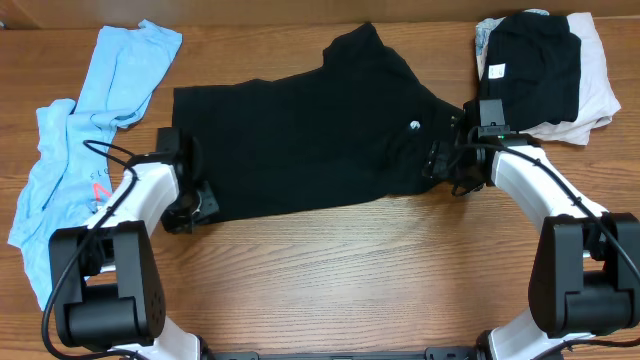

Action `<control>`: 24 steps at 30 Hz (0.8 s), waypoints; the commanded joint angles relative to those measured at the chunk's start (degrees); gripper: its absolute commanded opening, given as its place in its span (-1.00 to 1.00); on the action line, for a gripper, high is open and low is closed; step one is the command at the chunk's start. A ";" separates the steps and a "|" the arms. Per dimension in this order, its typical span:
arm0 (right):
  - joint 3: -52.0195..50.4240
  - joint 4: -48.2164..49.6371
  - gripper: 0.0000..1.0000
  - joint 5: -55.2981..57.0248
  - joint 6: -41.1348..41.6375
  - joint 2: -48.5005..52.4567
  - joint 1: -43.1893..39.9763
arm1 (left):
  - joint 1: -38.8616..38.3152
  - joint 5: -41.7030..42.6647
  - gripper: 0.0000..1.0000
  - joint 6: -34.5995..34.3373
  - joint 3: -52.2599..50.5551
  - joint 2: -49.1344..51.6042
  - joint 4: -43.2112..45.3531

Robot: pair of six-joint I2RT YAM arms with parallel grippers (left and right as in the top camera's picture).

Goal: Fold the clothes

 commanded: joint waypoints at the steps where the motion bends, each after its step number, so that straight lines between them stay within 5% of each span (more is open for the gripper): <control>1: -2.54 2.80 0.36 -0.07 0.13 0.28 -0.11 | 2.29 -3.10 -0.92 -0.55 -0.94 0.04 -0.24; 10: -6.73 6.71 -0.02 -3.54 0.31 0.28 -0.09 | 2.64 -3.23 -0.92 -0.15 -0.92 0.04 0.13; 12: -6.93 6.21 -0.31 -3.63 0.37 0.28 -0.09 | 2.64 -3.21 -0.92 0.35 -0.83 0.04 0.11; 14: -6.93 5.44 -0.85 -3.69 1.88 0.26 -0.11 | 2.64 -3.23 -0.92 1.29 -0.63 0.04 -0.07; 15: -6.88 4.90 -0.92 -3.41 3.06 0.26 -0.11 | 2.64 -3.26 -0.92 1.99 -0.48 0.04 -0.13; 24: -6.73 -8.96 -0.92 1.20 9.31 -6.84 -7.13 | 4.11 -6.25 -0.92 4.31 4.31 0.04 -6.54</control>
